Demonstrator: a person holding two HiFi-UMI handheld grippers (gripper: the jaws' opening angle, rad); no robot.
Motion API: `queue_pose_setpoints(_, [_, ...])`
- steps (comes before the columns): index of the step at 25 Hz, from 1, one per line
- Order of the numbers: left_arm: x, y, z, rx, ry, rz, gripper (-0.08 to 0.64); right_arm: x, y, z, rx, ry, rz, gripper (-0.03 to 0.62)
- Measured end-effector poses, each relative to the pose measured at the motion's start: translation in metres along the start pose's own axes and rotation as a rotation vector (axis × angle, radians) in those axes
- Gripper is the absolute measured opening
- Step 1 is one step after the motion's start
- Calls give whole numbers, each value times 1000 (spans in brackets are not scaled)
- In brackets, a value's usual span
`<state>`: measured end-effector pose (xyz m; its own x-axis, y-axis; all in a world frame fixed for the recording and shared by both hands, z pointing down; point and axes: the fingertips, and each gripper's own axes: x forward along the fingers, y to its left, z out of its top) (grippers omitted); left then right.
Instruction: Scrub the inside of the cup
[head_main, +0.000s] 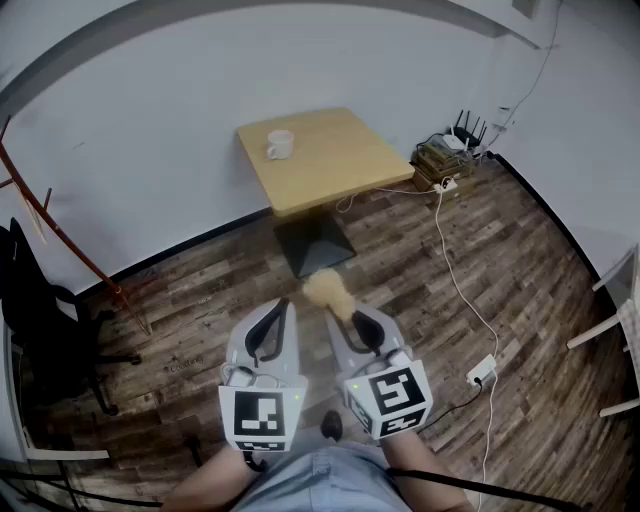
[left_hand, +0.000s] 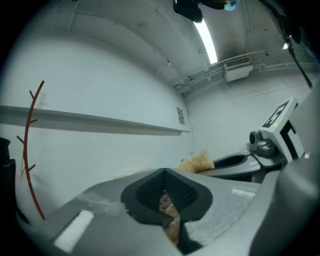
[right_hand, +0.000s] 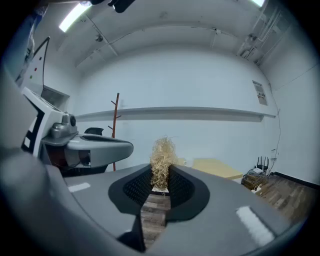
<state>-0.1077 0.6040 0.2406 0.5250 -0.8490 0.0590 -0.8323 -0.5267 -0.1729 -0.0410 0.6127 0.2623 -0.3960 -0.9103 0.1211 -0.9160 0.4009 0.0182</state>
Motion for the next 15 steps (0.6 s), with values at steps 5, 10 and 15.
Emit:
queue_pose_setpoints(5, [3,-16,-2,-59,15,1,21,-10,-10,-6,9,9,-4,74])
queue_pose_setpoints(10, [7,-28,-4,-64,26,-6,21,-16,-19,-13,28,16,-8,74])
queue_pose_setpoints(15, [20,-49,-6,-58,44,-16,21,-24,-37,-22,57,15,12,74])
